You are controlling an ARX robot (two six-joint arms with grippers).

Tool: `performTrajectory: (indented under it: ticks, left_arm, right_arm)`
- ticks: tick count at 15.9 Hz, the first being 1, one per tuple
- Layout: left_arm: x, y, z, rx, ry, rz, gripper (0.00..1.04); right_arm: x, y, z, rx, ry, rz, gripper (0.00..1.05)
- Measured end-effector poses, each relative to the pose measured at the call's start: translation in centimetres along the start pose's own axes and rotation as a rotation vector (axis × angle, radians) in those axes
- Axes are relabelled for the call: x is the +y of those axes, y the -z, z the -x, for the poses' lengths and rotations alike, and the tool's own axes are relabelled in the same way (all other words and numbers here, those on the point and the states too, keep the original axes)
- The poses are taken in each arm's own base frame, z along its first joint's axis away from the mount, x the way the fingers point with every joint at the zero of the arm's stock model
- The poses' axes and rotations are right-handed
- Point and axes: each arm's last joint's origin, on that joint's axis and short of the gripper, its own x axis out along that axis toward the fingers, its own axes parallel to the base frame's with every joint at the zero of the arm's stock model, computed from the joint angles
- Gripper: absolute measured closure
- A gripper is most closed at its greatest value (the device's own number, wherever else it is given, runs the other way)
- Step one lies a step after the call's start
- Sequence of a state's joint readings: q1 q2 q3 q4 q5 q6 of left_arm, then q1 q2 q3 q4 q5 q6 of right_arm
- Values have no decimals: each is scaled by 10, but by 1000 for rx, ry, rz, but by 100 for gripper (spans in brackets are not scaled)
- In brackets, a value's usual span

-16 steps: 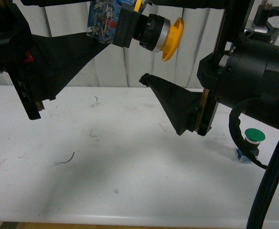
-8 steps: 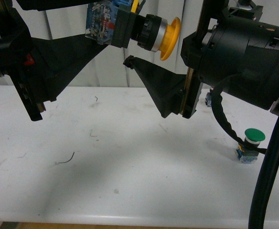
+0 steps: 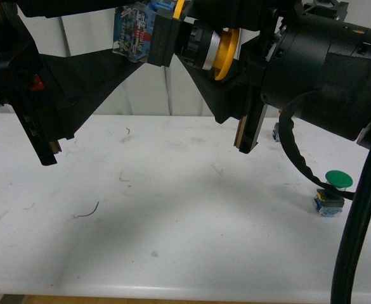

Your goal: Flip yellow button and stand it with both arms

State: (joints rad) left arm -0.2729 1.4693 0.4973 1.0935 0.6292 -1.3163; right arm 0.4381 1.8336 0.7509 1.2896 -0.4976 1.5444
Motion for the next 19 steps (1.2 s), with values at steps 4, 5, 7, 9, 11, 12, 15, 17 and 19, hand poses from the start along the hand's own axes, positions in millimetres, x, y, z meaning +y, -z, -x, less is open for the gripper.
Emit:
performTrajectory:
  ticks: [4, 5, 7, 9, 11, 12, 15, 17, 19]
  left_arm:
    - [0, 0, 0, 1, -3, 3, 70]
    - [1, 0, 0, 1, -4, 3, 70]
    - [1, 0, 0, -2, -5, 3, 70]
    - [1, -1, 1, -8, -6, 3, 70]
    - [0, -3, 3, -10, 2, -5, 54]
    - [-2, -6, 6, -24, 6, -13, 45]
    - [-6, -19, 20, -78, -3, -28, 11]
    - [-3, -26, 39, -113, -64, -28, 7]
    - [-1, -36, 72, -226, -193, -90, 7]
  right_arm:
    - [0, 0, 0, 0, 0, 0, 76]
    - [0, 0, 0, -1, 0, 0, 76]
    - [0, -3, 1, -9, 1, 1, 76]
    - [0, -6, 3, -17, 3, 3, 76]
    - [0, -9, 5, -23, 4, 4, 76]
    - [-1, -16, 8, -53, 11, 6, 76]
    - [-1, -36, 18, -141, 16, 16, 76]
    - [-2, -38, 18, -140, 18, 15, 76]
    - [-3, -44, 22, -159, 23, 14, 76]
